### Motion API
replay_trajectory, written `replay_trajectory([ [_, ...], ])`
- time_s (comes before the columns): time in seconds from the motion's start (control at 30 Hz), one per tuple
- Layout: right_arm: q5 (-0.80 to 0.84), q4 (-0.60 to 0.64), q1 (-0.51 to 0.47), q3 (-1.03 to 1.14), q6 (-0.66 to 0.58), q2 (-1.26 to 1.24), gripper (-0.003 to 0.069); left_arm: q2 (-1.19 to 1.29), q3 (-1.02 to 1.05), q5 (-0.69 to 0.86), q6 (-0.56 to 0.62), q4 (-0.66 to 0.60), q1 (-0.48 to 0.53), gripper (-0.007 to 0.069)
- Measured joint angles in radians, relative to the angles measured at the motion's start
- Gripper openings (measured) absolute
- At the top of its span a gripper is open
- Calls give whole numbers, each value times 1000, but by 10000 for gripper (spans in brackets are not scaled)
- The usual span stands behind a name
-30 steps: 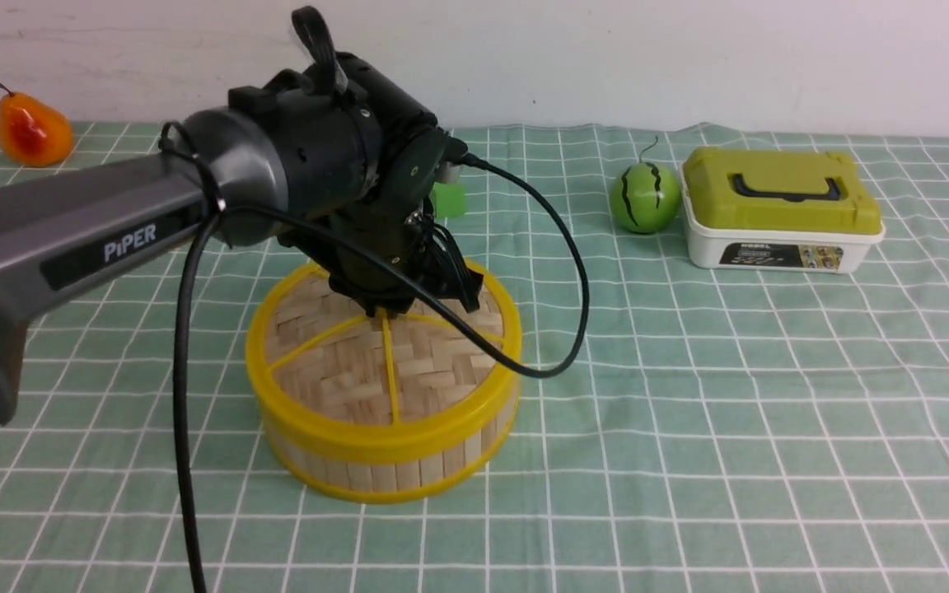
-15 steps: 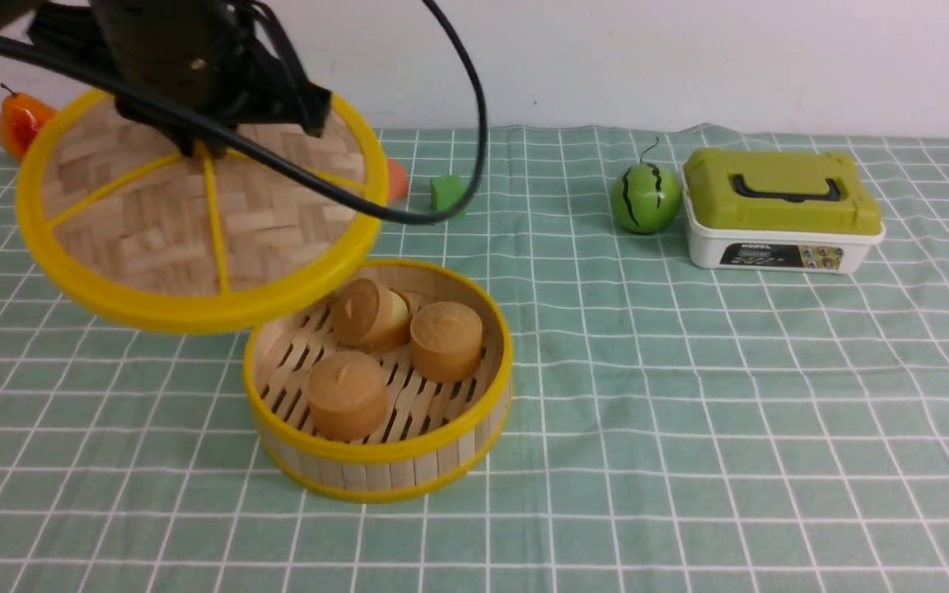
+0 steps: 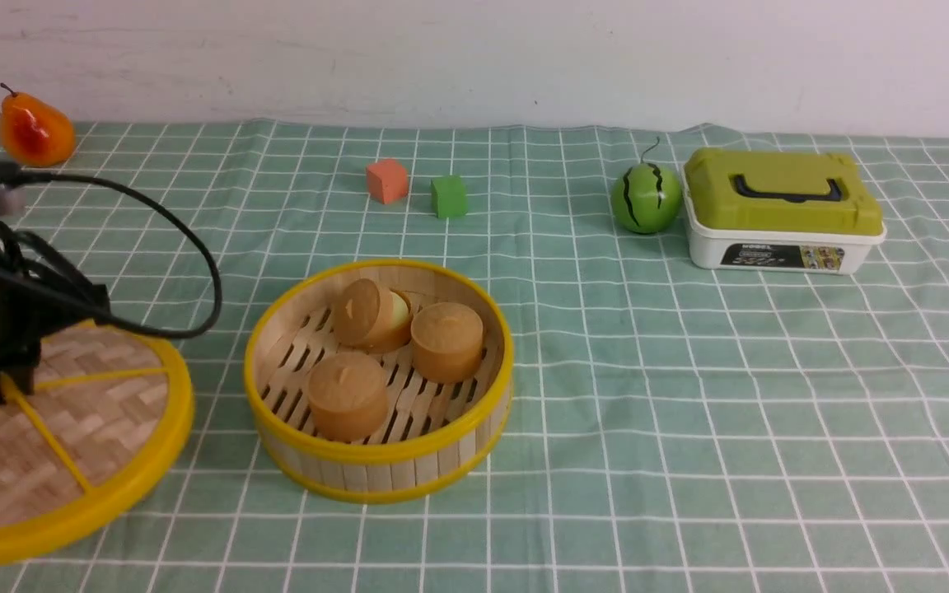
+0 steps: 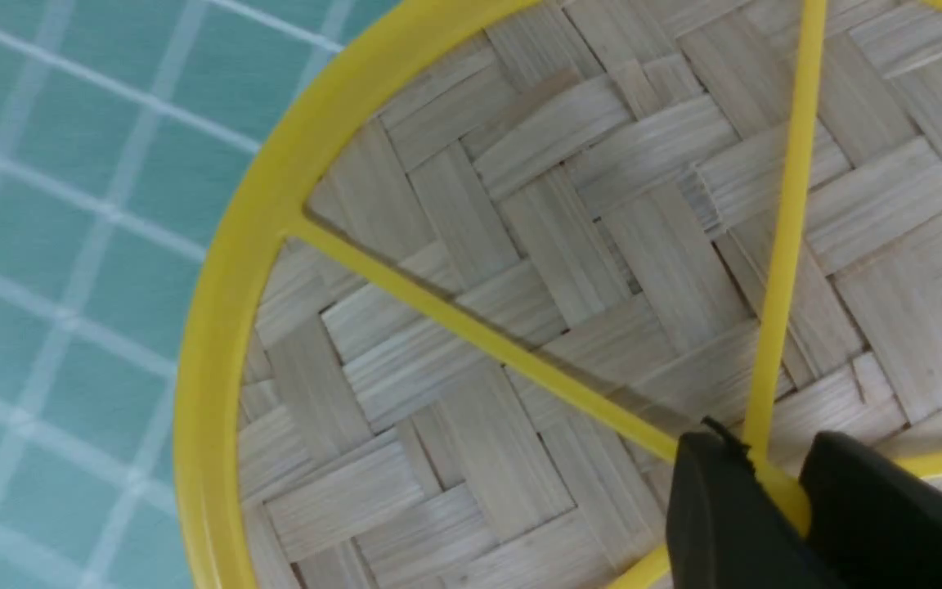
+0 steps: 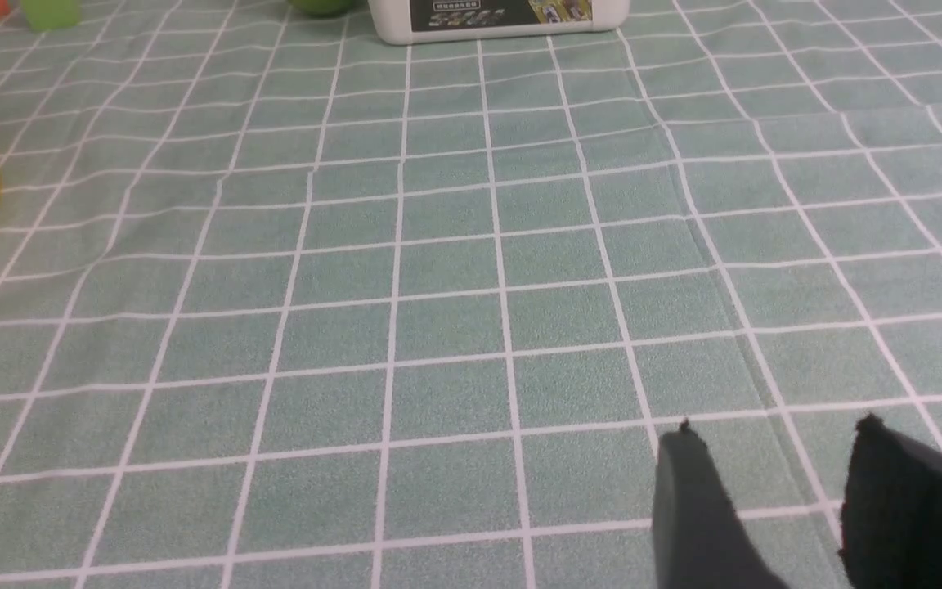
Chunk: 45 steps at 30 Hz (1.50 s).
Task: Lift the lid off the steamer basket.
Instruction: Use the left arm to place the steamer lid on the table
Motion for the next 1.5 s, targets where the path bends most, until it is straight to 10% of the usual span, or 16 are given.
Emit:
replay_trajectory([
  [0.2, 0, 0, 0, 0, 0, 0, 241, 98, 71, -228, -20, -38, 0, 110],
  [0.87, 0, 0, 0, 0, 0, 0, 241, 137, 67, -263, -20, -38, -23, 114],
  [1.23, 0, 0, 0, 0, 0, 0, 241, 149, 57, -295, -5, -23, -107, 347],
  [1.5, 0, 0, 0, 0, 0, 0, 241, 156, -43, -88, -5, 4, -107, 344],
])
